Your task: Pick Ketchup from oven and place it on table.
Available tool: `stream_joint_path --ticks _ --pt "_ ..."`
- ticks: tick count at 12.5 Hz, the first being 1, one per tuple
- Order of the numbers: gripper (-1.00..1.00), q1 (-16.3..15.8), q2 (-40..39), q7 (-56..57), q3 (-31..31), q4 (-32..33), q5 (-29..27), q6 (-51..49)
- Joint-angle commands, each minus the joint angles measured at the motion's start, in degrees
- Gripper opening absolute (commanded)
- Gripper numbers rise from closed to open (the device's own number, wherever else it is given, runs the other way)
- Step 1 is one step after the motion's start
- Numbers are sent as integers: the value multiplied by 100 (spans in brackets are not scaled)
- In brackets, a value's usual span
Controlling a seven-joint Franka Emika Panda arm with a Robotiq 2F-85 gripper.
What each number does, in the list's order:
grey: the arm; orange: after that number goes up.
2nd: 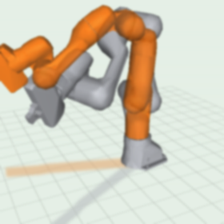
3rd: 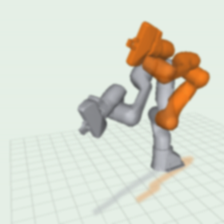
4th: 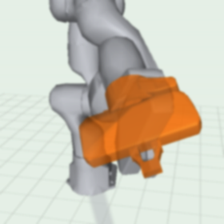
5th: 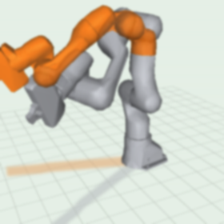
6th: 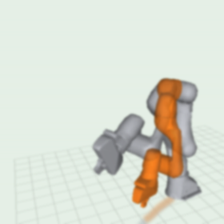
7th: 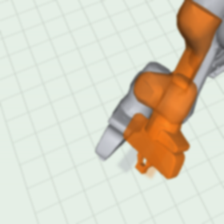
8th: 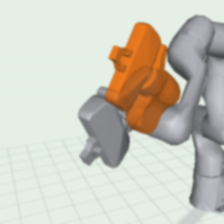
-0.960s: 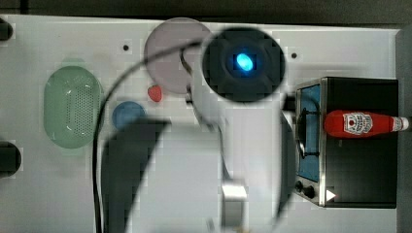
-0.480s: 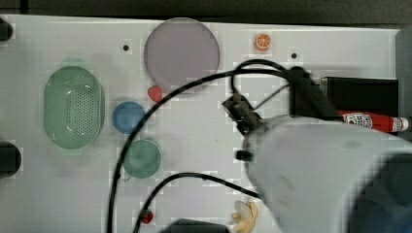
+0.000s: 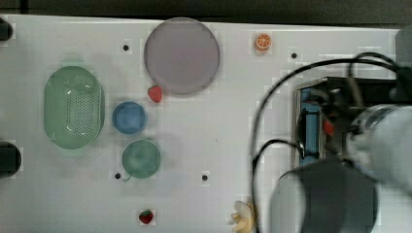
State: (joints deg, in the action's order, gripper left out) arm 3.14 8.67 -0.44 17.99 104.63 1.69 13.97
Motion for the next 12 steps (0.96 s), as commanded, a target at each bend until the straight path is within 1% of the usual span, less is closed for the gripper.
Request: stream_joint_path --ticks 1,3,6,10,12 --pt "100 185 -352 -161 656 65 -122 419" --pt "100 195 -724 -161 936 13 -126 757" --pt "100 223 -1448 -161 1235 -284 -266 871" --pt "100 368 -2345 -161 1426 -650 -1085 904" --pt "100 473 -2674 -161 1429 -669 -1301 1070"
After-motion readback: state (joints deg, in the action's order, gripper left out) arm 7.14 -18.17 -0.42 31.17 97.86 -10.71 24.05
